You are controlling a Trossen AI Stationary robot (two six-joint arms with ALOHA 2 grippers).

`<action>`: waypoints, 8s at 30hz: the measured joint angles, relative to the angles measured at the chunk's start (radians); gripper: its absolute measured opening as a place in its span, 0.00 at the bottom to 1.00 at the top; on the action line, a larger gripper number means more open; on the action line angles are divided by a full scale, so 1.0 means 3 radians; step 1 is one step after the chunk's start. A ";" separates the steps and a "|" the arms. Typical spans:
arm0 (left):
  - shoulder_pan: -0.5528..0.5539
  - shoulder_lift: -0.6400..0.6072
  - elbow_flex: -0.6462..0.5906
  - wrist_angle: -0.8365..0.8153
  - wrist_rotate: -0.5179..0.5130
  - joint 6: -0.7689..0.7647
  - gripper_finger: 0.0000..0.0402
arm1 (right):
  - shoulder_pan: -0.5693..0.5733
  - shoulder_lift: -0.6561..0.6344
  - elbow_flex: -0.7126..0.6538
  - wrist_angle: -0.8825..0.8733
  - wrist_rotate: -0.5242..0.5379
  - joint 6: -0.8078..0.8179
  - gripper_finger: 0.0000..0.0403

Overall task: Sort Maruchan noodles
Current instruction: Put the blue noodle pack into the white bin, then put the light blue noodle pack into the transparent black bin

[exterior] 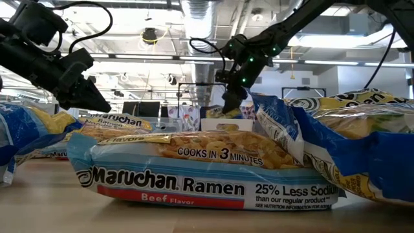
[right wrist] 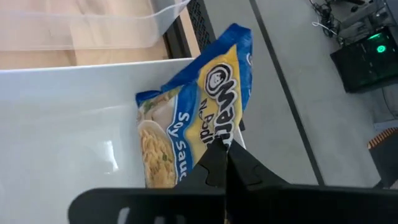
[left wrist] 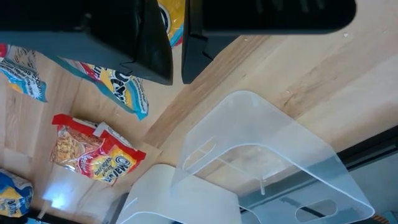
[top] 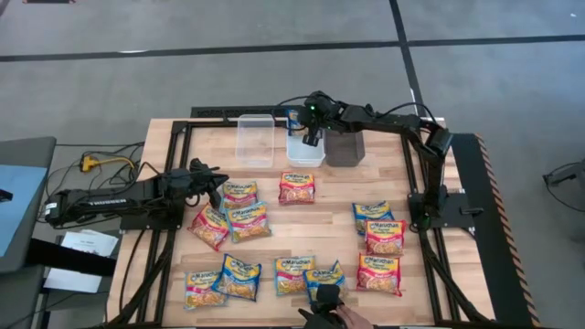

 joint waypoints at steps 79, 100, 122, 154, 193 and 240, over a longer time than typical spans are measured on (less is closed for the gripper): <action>0.0000 0.0002 0.1282 -0.0558 0.0722 -0.0074 0.38 | 0.1437 -0.1523 0.1142 -0.1176 0.1545 0.0398 0.28; 0.0000 0.0904 0.1373 -0.0795 0.1362 -0.0533 0.38 | 0.1618 -0.1485 0.1138 -0.1292 0.1538 0.0820 0.28; -0.0001 0.2202 0.1372 -0.0307 0.1752 -0.0517 0.38 | 0.1620 -0.1485 0.1138 -0.1893 0.1533 0.1272 0.28; -0.0357 0.2673 0.1368 -0.0198 0.1679 -0.0577 0.38 | 0.1618 -0.1485 0.1137 -0.1997 0.1449 0.1329 0.28; -0.0379 0.2775 0.1369 0.0077 0.1797 -0.0619 0.00 | 0.1618 -0.1485 0.1136 -0.1997 0.1451 0.1339 0.28; -0.0525 0.2773 0.1371 0.0156 0.2185 -0.0308 0.14 | 0.1620 -0.1484 0.1136 -0.2088 0.1451 0.1599 0.28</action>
